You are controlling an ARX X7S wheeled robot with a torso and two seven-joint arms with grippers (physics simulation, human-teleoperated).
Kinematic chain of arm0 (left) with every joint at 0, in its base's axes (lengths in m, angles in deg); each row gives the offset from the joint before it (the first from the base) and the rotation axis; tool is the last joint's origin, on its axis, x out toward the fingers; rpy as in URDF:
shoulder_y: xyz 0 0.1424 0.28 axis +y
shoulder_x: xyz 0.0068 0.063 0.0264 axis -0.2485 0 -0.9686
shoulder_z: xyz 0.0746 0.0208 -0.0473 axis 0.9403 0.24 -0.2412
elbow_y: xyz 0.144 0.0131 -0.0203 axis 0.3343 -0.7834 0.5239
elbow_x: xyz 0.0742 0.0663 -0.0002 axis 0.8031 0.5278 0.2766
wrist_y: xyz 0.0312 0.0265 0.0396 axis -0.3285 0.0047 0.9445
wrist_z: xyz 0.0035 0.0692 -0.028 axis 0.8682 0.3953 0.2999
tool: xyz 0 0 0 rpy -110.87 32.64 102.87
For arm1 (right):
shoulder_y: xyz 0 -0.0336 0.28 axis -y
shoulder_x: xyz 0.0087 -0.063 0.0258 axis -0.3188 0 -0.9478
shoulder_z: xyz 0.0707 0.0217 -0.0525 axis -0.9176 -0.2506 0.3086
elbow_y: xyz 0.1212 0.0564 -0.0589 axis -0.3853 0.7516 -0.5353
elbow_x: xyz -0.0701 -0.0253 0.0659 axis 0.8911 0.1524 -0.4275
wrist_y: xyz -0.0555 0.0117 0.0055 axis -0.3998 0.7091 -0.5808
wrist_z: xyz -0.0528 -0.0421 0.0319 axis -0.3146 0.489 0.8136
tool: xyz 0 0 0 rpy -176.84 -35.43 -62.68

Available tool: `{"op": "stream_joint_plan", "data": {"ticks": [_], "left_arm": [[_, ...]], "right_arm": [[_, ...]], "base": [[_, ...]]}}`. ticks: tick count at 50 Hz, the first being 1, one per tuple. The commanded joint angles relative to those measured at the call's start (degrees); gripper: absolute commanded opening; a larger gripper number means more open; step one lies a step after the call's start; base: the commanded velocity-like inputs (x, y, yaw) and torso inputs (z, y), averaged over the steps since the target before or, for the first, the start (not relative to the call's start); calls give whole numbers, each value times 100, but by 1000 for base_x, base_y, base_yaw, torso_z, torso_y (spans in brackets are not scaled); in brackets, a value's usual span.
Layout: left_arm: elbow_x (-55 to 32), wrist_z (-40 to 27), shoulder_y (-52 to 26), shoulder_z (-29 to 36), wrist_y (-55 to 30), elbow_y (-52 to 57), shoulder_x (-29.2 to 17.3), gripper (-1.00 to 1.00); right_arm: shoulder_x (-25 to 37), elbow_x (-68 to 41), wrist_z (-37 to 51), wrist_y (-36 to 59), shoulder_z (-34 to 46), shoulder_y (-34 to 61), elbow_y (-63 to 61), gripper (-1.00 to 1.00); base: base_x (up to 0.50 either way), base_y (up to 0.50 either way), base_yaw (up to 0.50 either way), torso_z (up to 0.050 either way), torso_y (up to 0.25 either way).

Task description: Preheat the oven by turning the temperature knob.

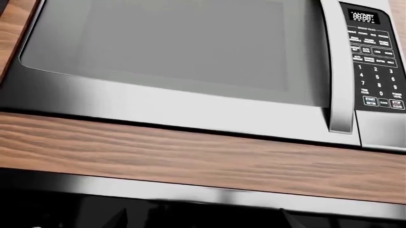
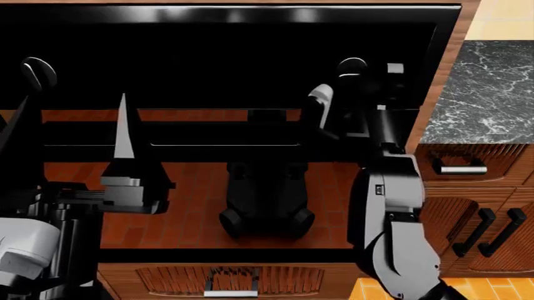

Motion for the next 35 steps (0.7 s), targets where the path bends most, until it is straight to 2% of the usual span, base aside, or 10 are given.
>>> {"op": "stream_joint_plan", "data": {"ticks": [1,17,35], "left_arm": [[-15,-23,3,3,5,7,-21,100],[-42,-52,8,6,13,28,-55,100],[-44,-62,-5,27,50,-10,-75,100]], "right_arm": [[-29,-63,-54,-60,-129,382,259,-100],[-363,-615,-356,261,-513,385,135,-100],[-463,-798,-493,384,-572,359,23,-100]], "base": [[18,0,9,0,-11],[19,1,9,2,-6],[17,0,8,2,-5]]}}
